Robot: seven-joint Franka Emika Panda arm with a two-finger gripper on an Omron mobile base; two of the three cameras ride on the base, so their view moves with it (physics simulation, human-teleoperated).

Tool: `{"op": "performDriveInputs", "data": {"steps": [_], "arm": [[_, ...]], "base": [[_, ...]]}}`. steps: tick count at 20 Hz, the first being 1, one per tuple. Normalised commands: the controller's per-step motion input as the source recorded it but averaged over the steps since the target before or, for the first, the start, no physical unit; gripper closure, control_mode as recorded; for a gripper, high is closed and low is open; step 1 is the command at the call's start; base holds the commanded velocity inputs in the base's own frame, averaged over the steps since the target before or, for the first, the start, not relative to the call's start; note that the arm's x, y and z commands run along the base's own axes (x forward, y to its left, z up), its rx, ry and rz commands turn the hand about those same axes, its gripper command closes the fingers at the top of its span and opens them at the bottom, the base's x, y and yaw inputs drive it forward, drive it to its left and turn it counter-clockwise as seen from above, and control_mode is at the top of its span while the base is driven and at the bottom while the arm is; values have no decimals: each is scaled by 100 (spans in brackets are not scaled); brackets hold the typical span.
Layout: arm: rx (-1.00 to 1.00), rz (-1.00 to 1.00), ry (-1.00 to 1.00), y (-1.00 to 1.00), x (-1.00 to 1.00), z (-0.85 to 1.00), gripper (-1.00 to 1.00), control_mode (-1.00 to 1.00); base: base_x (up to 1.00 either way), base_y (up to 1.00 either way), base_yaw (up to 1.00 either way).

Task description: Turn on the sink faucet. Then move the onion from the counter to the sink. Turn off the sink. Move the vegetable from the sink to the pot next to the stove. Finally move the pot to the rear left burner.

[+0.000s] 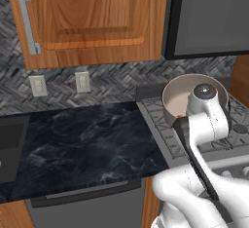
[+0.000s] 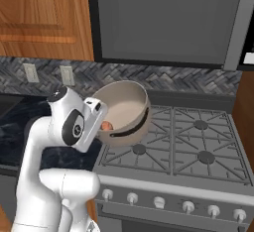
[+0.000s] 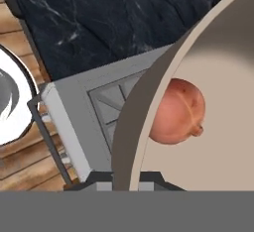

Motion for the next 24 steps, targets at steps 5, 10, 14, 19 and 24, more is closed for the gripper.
{"op": "performDriveInputs", "data": {"steps": [5, 10, 14, 19, 24], "arm": [[9, 0, 1, -52, 58, -1, 100, -100], [11, 7, 1, -31, 69, 0, 100, -100], [8, 13, 2, -25, 60, -6, 100, -100], [5, 13, 2, -7, 49, -11, 100, -100], [2, 9, 0, -3, 40, -9, 100, -100]], "base": [[0, 0, 0], [0, 0, 0], [0, 0, 0], [0, 0, 0], [0, 0, 0]]}}
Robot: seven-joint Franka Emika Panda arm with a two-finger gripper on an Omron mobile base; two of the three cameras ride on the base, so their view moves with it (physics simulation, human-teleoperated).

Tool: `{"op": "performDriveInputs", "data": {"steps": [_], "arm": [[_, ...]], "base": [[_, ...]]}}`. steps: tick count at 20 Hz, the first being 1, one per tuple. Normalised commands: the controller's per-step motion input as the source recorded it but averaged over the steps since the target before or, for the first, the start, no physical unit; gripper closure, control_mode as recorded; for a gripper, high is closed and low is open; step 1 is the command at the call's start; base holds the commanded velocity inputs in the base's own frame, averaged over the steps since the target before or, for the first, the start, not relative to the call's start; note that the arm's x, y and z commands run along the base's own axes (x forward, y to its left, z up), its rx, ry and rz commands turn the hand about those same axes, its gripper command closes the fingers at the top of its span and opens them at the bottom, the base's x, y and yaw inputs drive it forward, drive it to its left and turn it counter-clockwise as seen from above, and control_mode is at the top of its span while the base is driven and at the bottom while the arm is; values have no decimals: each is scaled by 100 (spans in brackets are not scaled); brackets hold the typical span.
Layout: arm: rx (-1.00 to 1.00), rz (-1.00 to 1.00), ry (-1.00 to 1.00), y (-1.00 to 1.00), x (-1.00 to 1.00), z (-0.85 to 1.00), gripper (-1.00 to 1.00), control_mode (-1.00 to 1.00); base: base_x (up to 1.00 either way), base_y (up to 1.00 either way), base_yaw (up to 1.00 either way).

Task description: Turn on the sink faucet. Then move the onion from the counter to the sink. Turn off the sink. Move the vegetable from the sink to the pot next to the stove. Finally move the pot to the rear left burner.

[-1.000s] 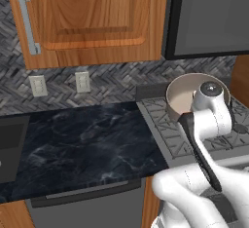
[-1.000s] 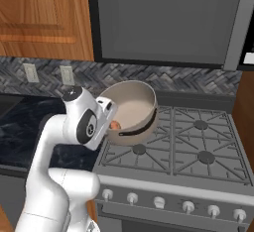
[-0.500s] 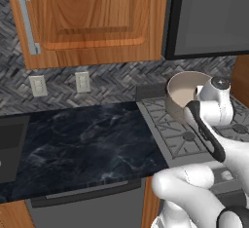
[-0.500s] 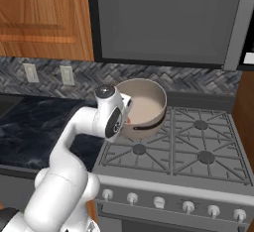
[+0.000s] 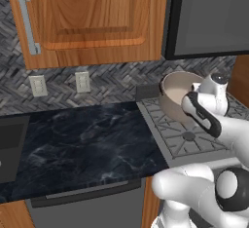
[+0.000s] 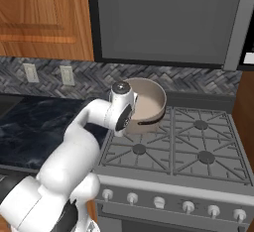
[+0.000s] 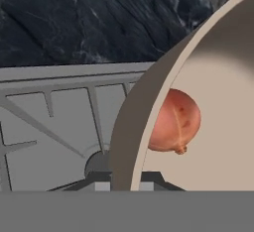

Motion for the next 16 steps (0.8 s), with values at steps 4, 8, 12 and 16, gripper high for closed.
{"op": "performDriveInputs", "data": {"steps": [4, 8, 12, 16], "arm": [[0, 7, 0, -7, 35, -9, 100, -100], [0, 4, 3, -14, 23, -12, 100, -100], [0, 1, 4, -18, 13, -16, 100, -100], [0, 0, 3, -16, 16, -12, 100, -100]], "base": [[0, 0, 0], [0, 0, 0], [0, 0, 0], [0, 0, 0]]}}
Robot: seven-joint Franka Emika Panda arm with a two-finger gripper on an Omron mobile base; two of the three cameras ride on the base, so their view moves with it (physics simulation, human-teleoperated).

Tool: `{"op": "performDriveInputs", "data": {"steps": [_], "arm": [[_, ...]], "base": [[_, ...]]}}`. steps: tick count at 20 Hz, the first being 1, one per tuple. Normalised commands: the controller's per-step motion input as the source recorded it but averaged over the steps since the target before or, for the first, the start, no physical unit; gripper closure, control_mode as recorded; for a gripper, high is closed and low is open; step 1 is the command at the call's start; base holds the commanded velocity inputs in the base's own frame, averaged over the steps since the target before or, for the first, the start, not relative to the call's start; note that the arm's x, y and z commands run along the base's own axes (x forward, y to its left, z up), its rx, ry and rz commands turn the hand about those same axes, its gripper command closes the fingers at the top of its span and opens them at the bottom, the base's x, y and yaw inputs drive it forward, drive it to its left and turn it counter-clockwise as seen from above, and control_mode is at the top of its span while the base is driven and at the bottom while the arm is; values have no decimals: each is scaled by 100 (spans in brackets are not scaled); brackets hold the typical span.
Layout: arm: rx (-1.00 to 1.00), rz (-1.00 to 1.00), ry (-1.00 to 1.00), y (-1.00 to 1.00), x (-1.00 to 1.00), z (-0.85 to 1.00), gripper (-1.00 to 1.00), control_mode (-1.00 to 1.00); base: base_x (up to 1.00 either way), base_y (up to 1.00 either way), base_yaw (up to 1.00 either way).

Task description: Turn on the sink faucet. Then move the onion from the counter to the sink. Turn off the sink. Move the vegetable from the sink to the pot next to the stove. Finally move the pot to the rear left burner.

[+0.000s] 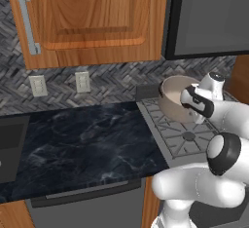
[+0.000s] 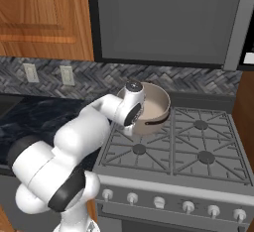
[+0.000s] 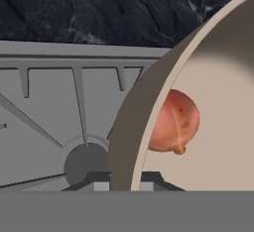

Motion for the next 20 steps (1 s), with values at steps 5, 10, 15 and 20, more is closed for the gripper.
{"op": "performDriveInputs", "data": {"steps": [5, 10, 15, 20], "arm": [[0, 0, 1, -11, 24, -10, 100, -100], [0, 0, 0, -7, 25, -11, 100, -100], [0, 0, 0, -2, 25, -12, 100, -100], [0, 0, 0, 0, 26, -13, 100, -100]], "base": [[0, 0, 0], [0, 0, 0], [0, 0, 0], [0, 0, 0]]}}
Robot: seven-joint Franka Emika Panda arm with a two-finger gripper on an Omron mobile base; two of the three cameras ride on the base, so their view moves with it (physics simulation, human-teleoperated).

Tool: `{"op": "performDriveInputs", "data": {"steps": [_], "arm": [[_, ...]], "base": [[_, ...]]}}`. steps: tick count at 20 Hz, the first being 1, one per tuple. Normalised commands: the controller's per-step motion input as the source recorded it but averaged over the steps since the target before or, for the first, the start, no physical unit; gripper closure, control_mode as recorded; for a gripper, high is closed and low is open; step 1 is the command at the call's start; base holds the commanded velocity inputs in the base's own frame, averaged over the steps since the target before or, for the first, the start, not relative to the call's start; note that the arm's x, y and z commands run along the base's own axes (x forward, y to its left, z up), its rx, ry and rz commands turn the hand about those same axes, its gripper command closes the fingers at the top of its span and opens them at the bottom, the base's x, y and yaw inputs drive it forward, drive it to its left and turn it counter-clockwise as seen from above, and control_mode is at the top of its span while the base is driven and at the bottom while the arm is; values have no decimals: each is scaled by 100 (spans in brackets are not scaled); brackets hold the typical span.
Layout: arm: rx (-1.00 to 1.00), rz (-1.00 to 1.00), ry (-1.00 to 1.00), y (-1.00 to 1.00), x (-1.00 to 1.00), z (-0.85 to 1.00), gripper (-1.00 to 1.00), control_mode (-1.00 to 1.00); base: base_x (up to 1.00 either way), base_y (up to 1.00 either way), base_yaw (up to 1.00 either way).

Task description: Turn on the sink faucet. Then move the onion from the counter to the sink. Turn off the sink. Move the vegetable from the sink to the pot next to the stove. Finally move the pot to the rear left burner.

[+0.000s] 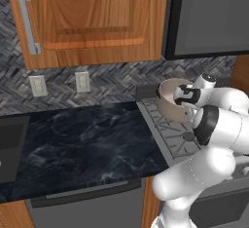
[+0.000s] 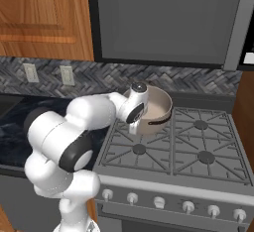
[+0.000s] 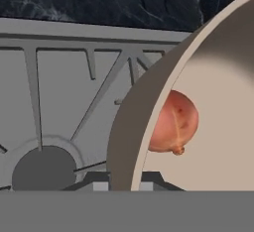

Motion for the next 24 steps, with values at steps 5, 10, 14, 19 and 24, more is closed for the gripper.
{"op": "performDriveInputs", "data": {"steps": [5, 10, 14, 19, 24], "arm": [[0, 0, 0, -1, 28, -10, 100, -100], [0, 0, 0, -3, 27, -7, 100, -100], [0, 0, 0, -1, 19, -11, 100, -100], [0, 0, 0, 0, 1, -17, 100, -100], [0, 2, 0, 0, 0, -16, -100, -100]], "base": [[0, 0, 0], [0, 0, 0], [0, 0, 0], [0, 0, 0], [0, 0, 0]]}}
